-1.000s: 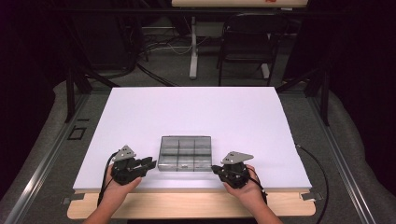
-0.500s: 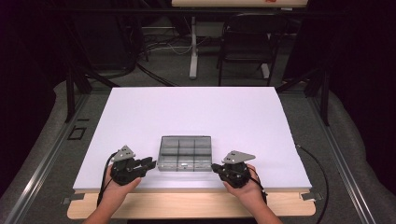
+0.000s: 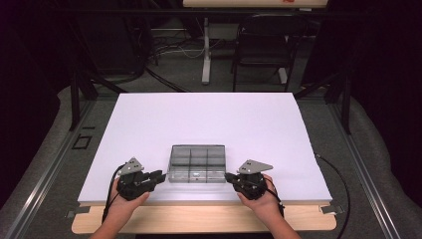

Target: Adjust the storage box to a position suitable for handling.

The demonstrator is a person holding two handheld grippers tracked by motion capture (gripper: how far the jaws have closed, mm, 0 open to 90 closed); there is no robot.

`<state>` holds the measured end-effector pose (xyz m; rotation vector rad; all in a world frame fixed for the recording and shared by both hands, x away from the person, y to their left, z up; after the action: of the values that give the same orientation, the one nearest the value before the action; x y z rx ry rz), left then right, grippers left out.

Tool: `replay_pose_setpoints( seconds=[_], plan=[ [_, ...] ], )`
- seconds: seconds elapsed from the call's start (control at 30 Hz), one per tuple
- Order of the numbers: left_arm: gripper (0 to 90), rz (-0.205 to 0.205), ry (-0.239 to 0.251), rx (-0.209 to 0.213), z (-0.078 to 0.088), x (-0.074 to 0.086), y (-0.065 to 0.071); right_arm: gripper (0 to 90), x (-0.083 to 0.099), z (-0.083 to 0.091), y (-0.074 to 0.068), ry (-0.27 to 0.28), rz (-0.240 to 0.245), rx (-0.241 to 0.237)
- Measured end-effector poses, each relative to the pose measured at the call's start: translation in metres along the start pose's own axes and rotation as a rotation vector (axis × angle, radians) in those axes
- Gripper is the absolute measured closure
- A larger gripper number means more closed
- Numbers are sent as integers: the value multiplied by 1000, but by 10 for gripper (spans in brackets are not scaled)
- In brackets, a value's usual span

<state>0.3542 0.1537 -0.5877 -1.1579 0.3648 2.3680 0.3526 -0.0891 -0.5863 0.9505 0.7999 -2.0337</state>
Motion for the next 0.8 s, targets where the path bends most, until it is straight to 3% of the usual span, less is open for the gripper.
replay_pose_setpoints(
  seconds=[0.8],
  plan=[
    [751, -35, 7, -8, -6, -4, 10, 846, -2, 1, 2, 9, 0, 5]
  ],
)
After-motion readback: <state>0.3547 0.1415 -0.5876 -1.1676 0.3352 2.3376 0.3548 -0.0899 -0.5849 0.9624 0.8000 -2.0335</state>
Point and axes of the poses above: each handheld gripper's, and its own axes: z roughly backward along the jaws, x roughly out of its underside, y roughly to its right, the point moved 10 cm from there along -z, roughly forward along the jaws, and after that the axes turned 15 degrees about -x, right-handed, at the moved point
